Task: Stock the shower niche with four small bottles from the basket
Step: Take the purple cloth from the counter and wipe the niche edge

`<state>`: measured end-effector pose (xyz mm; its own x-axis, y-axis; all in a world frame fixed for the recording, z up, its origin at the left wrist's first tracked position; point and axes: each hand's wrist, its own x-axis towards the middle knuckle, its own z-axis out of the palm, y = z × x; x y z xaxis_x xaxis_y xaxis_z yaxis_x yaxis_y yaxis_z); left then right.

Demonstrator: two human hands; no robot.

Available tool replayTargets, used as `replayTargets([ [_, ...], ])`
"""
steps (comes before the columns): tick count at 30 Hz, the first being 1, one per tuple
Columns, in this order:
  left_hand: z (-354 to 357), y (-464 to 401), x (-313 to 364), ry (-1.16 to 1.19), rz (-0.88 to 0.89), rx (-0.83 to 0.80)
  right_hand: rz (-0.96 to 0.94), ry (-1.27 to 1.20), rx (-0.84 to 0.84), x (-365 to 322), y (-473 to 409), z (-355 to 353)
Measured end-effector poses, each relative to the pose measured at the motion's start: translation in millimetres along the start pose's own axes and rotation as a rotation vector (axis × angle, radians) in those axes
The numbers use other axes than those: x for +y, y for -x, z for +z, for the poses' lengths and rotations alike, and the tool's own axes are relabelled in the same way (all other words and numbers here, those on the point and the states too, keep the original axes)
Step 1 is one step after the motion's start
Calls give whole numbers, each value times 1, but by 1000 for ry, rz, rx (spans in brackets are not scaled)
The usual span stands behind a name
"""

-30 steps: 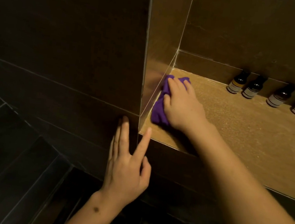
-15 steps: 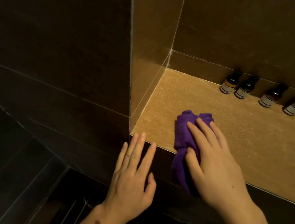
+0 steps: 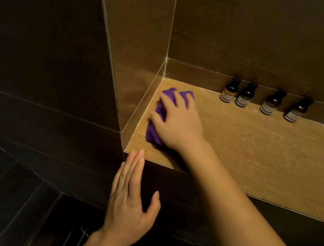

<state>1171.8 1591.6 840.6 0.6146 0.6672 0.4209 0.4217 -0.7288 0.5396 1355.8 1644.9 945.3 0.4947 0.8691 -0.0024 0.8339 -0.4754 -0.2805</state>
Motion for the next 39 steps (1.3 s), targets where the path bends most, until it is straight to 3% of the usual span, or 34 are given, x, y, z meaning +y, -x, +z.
replayTargets([
  [6, 11, 1, -10, -45, 84, 29, -103, -28, 18, 19, 77, -1],
  [12, 15, 1, -12, -114, 64, -34, 226, -116, 38, 110, 101, -34],
  [18, 13, -2, -12, -188, 92, -32, 345, -22, 117, 110, 53, -31],
  [31, 15, -6, -16, -160, 88, -17, -57, -51, 45, -9, 3, 5],
  [39, 14, -6, -27, -172, 144, -36, -44, -118, 30, -4, 24, 2],
])
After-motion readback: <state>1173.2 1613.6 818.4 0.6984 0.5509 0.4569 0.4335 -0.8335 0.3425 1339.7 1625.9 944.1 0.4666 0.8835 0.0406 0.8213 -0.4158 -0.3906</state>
